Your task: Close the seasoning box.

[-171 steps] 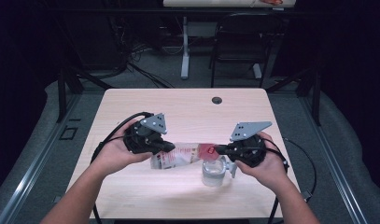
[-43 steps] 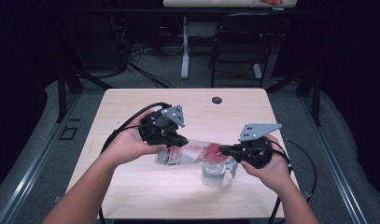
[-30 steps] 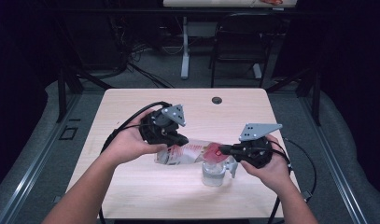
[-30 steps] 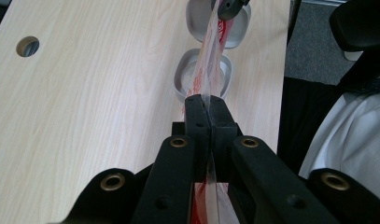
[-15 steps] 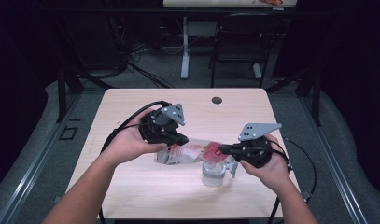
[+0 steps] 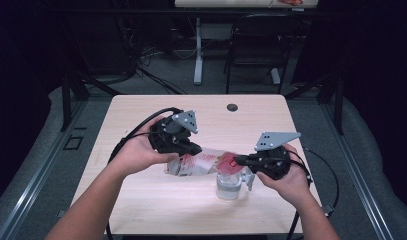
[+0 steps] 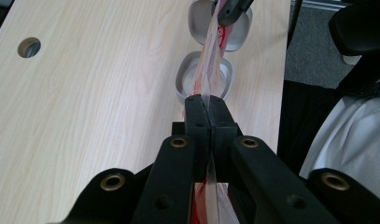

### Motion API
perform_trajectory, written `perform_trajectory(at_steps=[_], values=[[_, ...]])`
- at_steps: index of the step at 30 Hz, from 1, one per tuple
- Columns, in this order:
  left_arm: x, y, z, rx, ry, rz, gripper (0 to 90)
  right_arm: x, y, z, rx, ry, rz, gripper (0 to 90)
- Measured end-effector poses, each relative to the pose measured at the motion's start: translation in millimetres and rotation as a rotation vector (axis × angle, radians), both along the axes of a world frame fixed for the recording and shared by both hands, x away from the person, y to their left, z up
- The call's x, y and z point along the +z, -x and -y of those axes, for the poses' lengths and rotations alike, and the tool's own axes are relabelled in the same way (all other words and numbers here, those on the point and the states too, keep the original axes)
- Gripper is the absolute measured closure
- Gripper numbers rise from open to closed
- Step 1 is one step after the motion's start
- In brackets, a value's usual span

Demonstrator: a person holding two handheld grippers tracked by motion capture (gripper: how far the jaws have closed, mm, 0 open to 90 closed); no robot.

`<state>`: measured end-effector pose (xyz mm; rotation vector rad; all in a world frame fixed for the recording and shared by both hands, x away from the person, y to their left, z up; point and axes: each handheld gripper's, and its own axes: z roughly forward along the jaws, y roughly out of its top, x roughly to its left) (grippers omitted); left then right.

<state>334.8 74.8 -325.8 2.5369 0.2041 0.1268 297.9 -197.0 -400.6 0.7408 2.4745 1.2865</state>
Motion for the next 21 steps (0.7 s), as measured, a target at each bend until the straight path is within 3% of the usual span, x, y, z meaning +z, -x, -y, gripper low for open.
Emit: perform_trajectory(at_steps=[21], values=[[4.3,-0.2,7.4,-0.007,-0.026,0.001,89.6,-2.3,-0.9,2.8,-0.006,-0.007,-0.004,90.0]])
